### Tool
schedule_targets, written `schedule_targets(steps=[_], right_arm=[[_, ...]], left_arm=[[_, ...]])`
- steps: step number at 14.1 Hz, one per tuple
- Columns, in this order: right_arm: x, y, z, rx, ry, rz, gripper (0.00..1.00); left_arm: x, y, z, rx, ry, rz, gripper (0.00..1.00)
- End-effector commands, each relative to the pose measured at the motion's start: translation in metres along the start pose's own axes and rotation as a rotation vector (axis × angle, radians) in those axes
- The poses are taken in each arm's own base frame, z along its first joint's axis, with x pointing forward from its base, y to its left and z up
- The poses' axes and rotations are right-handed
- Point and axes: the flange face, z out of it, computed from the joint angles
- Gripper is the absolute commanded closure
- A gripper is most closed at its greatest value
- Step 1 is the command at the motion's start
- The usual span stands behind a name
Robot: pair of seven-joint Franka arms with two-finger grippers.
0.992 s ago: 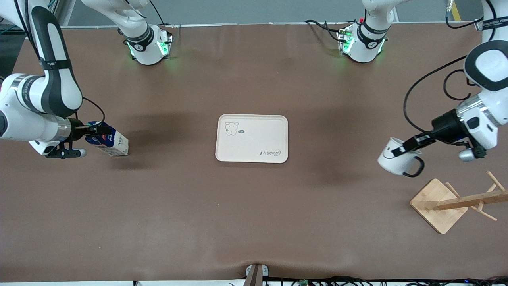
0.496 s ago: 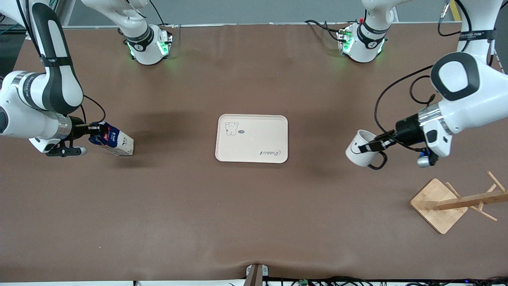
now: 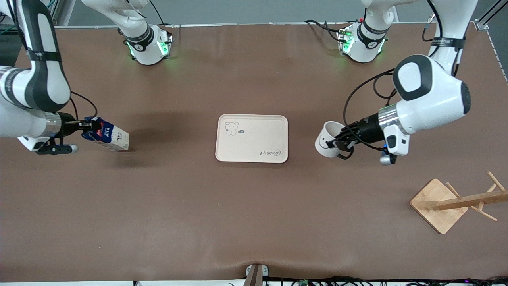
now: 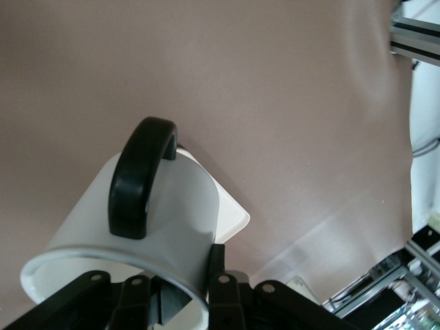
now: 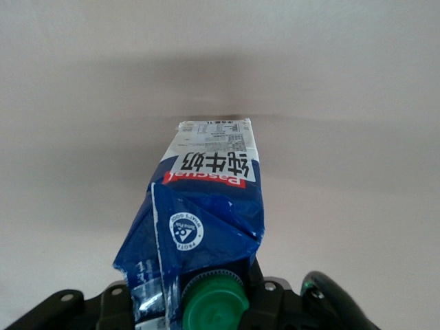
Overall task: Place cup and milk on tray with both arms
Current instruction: 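Lift the mug off the stand with the left gripper toward the tray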
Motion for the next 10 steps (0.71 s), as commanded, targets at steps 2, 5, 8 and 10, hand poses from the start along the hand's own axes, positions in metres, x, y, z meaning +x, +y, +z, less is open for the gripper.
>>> schedule_targets(steps=[2,5,8,10], right_arm=[[-0.003,0.007,-0.05,-0.033,0.027,0.009,1.0],[0.002,0.008,-0.078,-0.055,0.014,0.01,1.0],[0.003,-0.003,-0.108,-0.058,0.047,-0.001,1.0],[0.004,-0.01,-0.116,-0.054,0.04,-0.009,1.0]], left_arm=[[-0.032,0.011,0.056,0.032,-0.011,-0.109,1.0],[-0.045,0.01,0.093,0.054,-0.022,-0.199,1.0],[-0.053,0.008,0.112,0.073,-0.029,-0.299,1.0],[-0.063,0.005,0.141,0.112,-0.048,-0.355,1.0]])
